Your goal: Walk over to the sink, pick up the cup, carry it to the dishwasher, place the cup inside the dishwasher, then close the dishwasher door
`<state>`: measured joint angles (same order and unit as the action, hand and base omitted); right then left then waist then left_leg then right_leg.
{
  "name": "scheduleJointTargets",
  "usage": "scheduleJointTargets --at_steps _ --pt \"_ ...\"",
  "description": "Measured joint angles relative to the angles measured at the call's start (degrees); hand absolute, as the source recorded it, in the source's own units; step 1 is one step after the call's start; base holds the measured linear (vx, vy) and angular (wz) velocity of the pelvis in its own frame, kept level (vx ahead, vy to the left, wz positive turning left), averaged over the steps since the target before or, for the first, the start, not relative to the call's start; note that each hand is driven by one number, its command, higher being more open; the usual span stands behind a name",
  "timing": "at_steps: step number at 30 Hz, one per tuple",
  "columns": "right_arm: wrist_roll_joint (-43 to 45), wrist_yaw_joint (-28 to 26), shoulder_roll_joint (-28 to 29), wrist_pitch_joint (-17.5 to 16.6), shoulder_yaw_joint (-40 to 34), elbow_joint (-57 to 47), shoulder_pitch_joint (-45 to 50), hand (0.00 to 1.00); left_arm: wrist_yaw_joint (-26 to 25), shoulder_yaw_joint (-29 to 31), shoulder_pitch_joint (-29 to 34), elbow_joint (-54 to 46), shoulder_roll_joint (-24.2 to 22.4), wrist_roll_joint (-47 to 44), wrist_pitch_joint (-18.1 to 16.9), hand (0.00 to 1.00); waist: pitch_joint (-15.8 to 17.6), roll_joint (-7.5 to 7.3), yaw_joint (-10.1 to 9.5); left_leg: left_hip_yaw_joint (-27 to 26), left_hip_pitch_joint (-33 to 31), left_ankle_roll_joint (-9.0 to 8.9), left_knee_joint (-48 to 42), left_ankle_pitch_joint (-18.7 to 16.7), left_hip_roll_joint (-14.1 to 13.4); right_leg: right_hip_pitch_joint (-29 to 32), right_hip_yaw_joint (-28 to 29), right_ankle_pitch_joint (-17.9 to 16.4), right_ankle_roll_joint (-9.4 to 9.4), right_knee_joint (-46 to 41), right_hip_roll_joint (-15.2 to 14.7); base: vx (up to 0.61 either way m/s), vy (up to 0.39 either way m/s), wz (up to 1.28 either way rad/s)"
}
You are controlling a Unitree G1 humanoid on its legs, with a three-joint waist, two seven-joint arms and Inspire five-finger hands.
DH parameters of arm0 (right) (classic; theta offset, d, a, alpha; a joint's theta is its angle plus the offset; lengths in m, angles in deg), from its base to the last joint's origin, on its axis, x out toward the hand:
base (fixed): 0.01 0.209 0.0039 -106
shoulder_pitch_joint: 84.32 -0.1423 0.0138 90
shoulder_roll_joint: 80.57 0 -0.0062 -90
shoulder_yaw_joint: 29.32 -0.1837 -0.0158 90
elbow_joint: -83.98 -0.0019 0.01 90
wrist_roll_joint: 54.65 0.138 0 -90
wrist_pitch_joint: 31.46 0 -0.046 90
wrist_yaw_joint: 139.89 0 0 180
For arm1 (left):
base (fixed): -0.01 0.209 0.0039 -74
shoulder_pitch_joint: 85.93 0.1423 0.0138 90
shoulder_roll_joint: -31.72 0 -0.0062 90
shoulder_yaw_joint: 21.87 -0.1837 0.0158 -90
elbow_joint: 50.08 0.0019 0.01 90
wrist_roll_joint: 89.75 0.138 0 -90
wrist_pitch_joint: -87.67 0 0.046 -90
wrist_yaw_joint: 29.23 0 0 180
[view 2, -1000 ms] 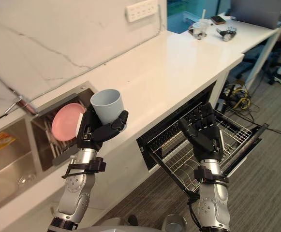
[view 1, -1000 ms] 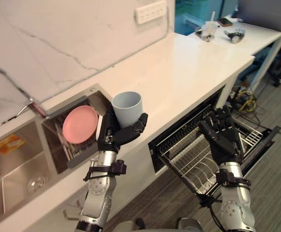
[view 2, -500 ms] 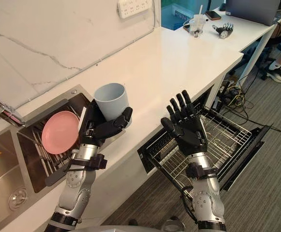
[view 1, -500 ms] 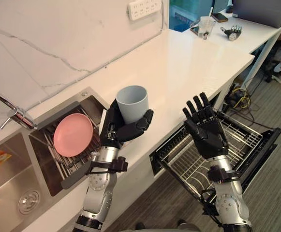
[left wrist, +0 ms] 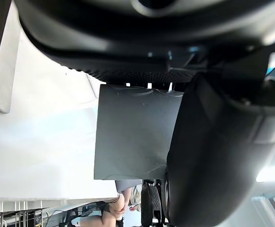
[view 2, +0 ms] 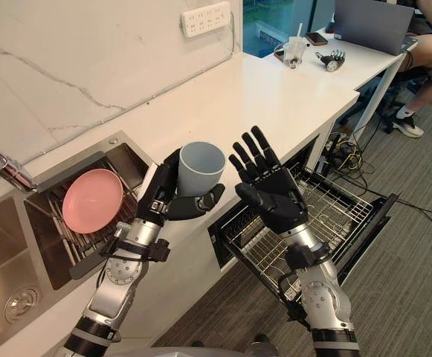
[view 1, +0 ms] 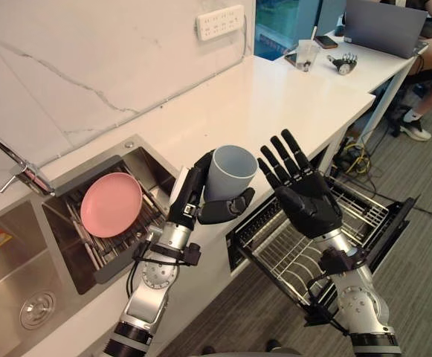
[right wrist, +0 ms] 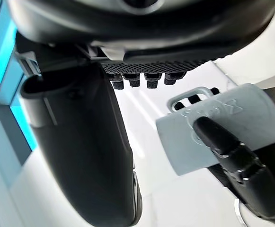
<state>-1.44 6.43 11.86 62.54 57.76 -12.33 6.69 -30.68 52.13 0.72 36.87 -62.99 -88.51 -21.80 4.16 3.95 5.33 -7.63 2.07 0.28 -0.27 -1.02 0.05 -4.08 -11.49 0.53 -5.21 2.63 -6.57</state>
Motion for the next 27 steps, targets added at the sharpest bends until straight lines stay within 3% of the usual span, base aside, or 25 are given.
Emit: scheduleJointTargets --at_steps 5,16,17,27 --pt "-7.86 3.62 -0.69 0.38 1.86 -0.95 -1.61 1.00 -1.04 -1.66 -0.66 -0.20 0.93 2.27 0.88 0.00 -0.26 -0.53 -0.08 0.49 -0.56 0.30 0.00 0.43 0.43 0.13 -0.52 0.41 -0.11 0.32 -0.39 -0.04 0.009 0.05" --pt "-10.73 10.37 -1.91 1.53 6.88 -1.03 -3.25 1.00 -2.58 -3.93 -1.58 -1.28 1.69 4.54 2.53 0.00 -0.72 -1.44 -0.51 0.85 -0.60 0.46 0.11 0.61 0.74 0.05 -0.92 0.52 -0.25 0.31 -0.71 0.00 0.001 0.00" --pt "-10.95 11.46 -1.87 1.53 7.60 -1.05 -3.26 0.00 -2.74 -4.55 -1.77 -1.35 1.69 4.57 2.70 0.00 -0.74 -1.46 -0.57 0.91 -0.60 0.48 0.11 0.63 0.79 0.02 -0.98 0.52 -0.25 0.31 -0.76 0.00 0.000 0.00" --pt "-16.89 21.13 0.26 -0.71 11.25 -1.50 -3.35 0.00 -5.40 -5.94 -1.79 -2.02 1.38 5.77 3.67 0.00 -0.74 -1.50 -1.12 1.47 -0.58 0.54 0.18 0.81 1.01 -0.20 -1.44 0.52 -0.24 0.30 -0.91 -0.01 -0.001 0.01"
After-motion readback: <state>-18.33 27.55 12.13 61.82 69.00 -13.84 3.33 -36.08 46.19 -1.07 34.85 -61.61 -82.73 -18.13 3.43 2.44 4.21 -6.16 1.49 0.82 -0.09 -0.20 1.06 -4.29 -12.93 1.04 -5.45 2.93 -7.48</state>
